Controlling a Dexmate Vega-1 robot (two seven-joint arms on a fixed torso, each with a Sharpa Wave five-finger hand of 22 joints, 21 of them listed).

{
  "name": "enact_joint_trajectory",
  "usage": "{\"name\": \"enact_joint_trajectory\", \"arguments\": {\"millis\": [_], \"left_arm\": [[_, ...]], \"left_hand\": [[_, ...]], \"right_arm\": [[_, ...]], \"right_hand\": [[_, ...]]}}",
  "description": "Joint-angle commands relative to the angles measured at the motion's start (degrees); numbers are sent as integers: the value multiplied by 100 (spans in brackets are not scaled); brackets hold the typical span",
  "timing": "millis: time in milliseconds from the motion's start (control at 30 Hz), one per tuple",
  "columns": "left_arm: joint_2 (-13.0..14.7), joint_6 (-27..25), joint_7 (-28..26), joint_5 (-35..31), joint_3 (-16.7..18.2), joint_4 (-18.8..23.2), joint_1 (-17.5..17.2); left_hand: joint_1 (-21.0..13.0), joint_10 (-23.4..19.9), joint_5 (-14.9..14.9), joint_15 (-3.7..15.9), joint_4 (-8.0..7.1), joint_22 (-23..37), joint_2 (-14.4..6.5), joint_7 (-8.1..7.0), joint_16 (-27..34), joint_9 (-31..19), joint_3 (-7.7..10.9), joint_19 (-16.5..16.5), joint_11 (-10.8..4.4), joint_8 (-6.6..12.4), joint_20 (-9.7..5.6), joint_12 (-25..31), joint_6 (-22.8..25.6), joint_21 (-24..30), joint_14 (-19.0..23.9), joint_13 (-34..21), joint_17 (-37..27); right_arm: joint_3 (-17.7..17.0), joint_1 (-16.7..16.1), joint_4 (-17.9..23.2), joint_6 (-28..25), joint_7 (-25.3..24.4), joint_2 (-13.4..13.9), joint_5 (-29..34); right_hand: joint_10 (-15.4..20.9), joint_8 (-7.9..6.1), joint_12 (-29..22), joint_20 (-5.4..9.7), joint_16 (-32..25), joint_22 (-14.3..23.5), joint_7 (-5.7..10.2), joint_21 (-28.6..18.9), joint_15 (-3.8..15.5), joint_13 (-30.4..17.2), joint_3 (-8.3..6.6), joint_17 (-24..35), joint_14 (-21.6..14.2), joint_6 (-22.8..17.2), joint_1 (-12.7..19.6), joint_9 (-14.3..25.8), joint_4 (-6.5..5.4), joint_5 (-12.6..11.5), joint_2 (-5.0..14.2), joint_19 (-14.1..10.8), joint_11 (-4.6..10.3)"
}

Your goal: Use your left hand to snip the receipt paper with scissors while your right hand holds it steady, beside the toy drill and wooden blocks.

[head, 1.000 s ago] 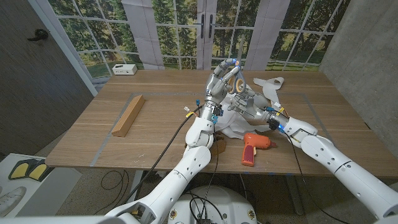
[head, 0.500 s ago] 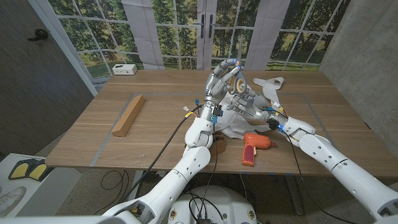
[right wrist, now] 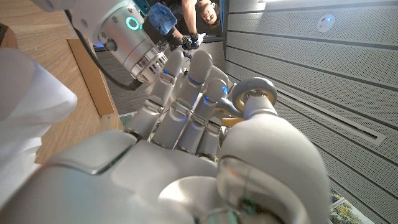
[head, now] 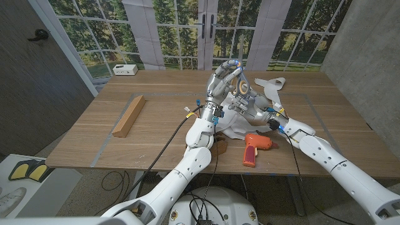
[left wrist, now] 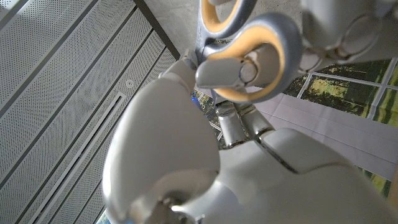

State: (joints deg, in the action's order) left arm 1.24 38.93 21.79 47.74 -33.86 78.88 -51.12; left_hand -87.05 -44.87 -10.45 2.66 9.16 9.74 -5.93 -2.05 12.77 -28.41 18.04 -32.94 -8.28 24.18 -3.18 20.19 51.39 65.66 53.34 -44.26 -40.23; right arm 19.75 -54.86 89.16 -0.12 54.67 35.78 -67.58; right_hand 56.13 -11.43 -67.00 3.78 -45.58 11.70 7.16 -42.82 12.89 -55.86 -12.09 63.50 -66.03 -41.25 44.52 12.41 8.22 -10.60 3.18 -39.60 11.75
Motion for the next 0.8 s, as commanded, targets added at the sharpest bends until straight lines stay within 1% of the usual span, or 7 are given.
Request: {"name": "enact_joint_trajectory", "arguments": {"millis": [33,133,300,400,533,700,800], "left_arm": [[-17,24,37,14,6,-93,36],[-23,21,37,10,6,-112,42],[-22,21,47,-9,1,-134,57],[-26,42,46,-44,-6,-147,69],[-23,57,12,-87,-14,-131,64],[-11,85,-15,-141,-27,-116,56],[-2,92,-21,-157,-35,-110,56]], "left_hand": [[-76,-43,-18,985,13,25,-21,-11,47,-2,24,-56,-35,17,-799,31,33,-24,491,-5,-9],[-80,-41,-18,989,17,25,-15,-18,49,-4,22,-59,-35,18,-801,29,31,-25,492,-3,-12],[-76,-44,-17,988,13,27,-16,-14,47,4,19,-59,-32,16,-796,36,42,-21,491,-11,-11],[-76,-43,-16,992,14,28,-12,-15,48,6,16,-61,-34,20,-796,31,56,-19,492,-4,-13],[-76,-46,-17,990,12,28,-17,-24,48,14,17,-57,-38,16,-797,34,60,-20,494,-6,-12],[-85,-51,-18,990,18,28,-17,-21,44,24,20,-57,-38,13,-800,36,68,-21,490,-6,-11],[-82,-55,-18,987,15,28,-17,-23,46,27,18,-56,-37,11,-799,37,70,-20,494,-3,-12]], "right_arm": [[-5,69,-24,10,10,-16,74],[-11,72,5,33,-22,-3,110],[32,145,14,43,110,58,194],[63,188,20,71,169,103,274],[92,206,54,64,144,161,341],[77,159,101,109,61,226,384],[98,189,68,148,143,255,426]], "right_hand": [[-6,26,4,90,-44,10,-8,-41,1,23,18,38,-29,-60,119,26,9,-25,7,-50,1],[18,37,-163,61,-58,7,11,-36,-10,-215,47,136,36,-44,121,29,-1,-20,-20,19,-23],[-367,72,-419,-101,98,7,177,53,-32,-838,140,84,524,137,212,43,20,-19,-120,390,-64],[-909,66,-602,-144,27,22,289,81,-32,-1385,196,421,1017,231,190,54,-51,-41,-80,596,-110],[-1160,66,-895,-174,-495,37,346,22,-57,-1534,304,779,1014,303,225,54,-37,-44,-159,565,-89],[-1108,21,-1254,-209,-979,51,269,-75,-65,-1549,396,795,1073,198,184,48,-69,-49,-211,428,-54],[-1260,26,-1505,-331,-1054,41,289,-28,-54,-1546,424,762,1478,167,144,41,-99,-68,-215,617,-122]]}}
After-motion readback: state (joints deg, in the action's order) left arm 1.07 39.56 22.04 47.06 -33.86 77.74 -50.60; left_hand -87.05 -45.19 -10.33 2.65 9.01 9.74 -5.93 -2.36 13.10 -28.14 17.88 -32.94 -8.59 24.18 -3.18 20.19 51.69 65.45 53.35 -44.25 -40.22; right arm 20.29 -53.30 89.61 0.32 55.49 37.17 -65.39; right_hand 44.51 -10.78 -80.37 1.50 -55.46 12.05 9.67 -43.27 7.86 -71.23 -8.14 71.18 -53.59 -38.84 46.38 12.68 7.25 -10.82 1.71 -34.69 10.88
